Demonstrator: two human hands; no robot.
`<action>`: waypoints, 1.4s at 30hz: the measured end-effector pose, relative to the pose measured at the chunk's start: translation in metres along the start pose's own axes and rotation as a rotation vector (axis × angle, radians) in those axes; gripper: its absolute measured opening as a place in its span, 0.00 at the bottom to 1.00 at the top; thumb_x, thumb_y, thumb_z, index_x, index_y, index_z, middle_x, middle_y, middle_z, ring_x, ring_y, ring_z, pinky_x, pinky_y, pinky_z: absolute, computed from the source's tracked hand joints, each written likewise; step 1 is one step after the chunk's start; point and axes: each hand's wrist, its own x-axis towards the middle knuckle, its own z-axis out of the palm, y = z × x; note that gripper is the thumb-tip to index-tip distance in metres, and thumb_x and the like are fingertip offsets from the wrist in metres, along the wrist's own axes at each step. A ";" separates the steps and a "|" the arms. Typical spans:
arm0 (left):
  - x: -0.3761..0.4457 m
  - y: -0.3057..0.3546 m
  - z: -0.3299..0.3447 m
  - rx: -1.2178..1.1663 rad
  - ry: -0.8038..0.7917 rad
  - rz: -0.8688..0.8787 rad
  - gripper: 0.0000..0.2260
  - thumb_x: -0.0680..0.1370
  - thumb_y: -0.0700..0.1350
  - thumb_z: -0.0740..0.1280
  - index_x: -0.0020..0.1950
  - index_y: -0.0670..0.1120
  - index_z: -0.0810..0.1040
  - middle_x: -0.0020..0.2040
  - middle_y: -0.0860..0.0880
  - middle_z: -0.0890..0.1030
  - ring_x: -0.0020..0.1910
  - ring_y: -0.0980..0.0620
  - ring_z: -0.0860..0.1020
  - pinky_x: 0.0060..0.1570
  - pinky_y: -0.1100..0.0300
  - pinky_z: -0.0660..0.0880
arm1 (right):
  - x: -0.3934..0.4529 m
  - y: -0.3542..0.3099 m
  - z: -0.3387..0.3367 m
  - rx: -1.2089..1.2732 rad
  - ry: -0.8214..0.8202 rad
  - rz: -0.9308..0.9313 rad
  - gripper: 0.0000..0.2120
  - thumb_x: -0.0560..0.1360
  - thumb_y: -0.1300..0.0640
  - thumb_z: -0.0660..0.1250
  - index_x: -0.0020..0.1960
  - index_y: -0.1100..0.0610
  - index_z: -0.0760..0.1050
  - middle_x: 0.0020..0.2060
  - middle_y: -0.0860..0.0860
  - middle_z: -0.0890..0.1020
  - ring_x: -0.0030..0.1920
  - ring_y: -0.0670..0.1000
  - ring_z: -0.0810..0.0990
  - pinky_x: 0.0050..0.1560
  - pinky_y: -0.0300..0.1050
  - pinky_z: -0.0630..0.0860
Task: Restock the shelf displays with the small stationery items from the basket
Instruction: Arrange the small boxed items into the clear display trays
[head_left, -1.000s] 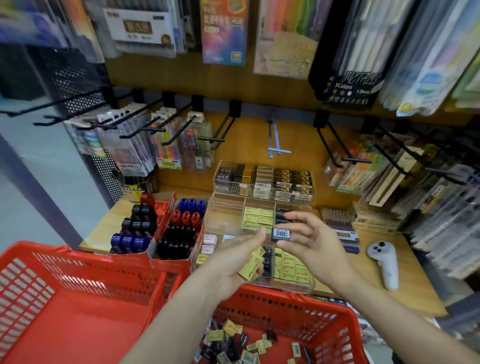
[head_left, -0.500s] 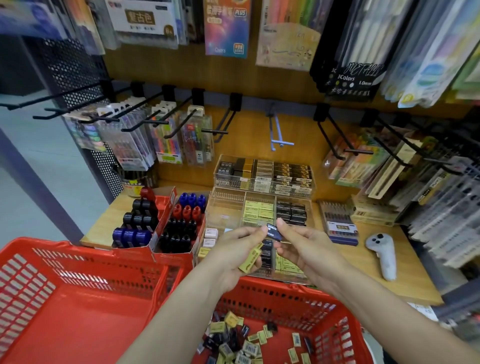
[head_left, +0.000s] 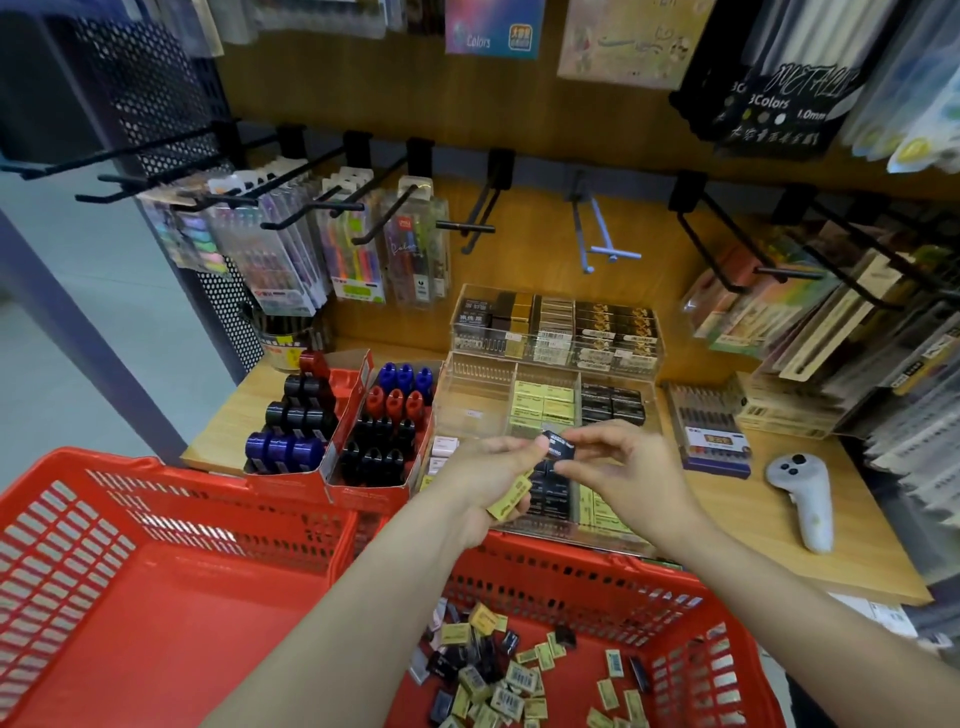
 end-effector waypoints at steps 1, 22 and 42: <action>0.003 0.000 -0.003 -0.010 0.029 -0.014 0.13 0.74 0.51 0.75 0.54 0.46 0.81 0.41 0.46 0.79 0.30 0.54 0.75 0.26 0.64 0.74 | 0.003 0.006 0.002 -0.088 0.009 0.011 0.14 0.69 0.55 0.78 0.53 0.48 0.82 0.45 0.43 0.81 0.42 0.39 0.80 0.44 0.26 0.74; 0.001 0.011 -0.051 -0.198 -0.017 -0.081 0.16 0.82 0.34 0.57 0.63 0.47 0.79 0.56 0.36 0.76 0.40 0.45 0.77 0.30 0.58 0.77 | 0.040 0.049 0.096 -0.849 -0.163 0.072 0.21 0.73 0.41 0.70 0.64 0.46 0.73 0.51 0.45 0.84 0.59 0.52 0.76 0.57 0.49 0.65; -0.046 0.014 0.028 -0.140 -0.325 -0.072 0.16 0.81 0.36 0.64 0.69 0.43 0.72 0.54 0.38 0.81 0.39 0.48 0.79 0.33 0.56 0.78 | -0.024 -0.021 -0.058 0.142 -0.297 -0.097 0.10 0.69 0.60 0.77 0.49 0.53 0.82 0.48 0.48 0.83 0.45 0.46 0.81 0.48 0.39 0.79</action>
